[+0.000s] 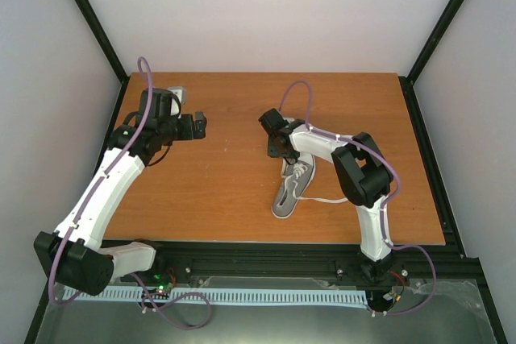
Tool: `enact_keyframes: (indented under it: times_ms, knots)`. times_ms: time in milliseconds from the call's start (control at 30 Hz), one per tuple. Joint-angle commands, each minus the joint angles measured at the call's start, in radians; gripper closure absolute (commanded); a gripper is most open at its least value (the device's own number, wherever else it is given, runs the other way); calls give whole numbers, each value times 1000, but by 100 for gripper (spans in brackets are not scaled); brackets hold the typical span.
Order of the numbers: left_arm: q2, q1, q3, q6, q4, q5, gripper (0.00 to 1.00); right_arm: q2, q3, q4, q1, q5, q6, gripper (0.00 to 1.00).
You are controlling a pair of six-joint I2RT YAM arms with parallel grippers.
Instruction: Tie the shoes
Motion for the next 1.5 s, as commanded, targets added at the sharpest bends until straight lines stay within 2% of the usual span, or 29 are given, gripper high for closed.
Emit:
enact_keyframes:
  times_ms: [0,167,367,400,600,733,800,900,1000,1200,1467]
  knots:
    - [-11,8,3,17,-5,14,0,32,-6,-18,-7,-19,12,59]
    - [-11,8,3,18,-5,23,0,13,-26,-4,-13,-23,17,66]
    - [-14,8,1,18,-5,18,0,11,2,-20,-20,-37,-11,96]
    - [-14,8,0,18,-5,18,0,4,1,-16,-24,-50,-14,97]
    - [-13,8,-9,18,8,34,0,-138,-36,43,-30,-116,-46,97]
    - [-20,-27,-41,-63,40,180,1,-282,-96,71,-29,-123,-67,97]
    - [-40,-92,-110,-144,123,241,2,-344,-133,74,-29,-113,-70,97]
    - [-43,-252,-234,-257,261,270,4,-413,-191,77,-29,-108,-69,97]
    - [-10,-351,-352,-359,446,313,10,-477,-258,105,-29,-107,-50,97]
    - [110,-509,-433,-384,638,279,14,-562,-350,138,-29,-95,-30,97]
    - [309,-587,-397,-338,796,257,29,-607,-400,158,-29,-88,-30,97]
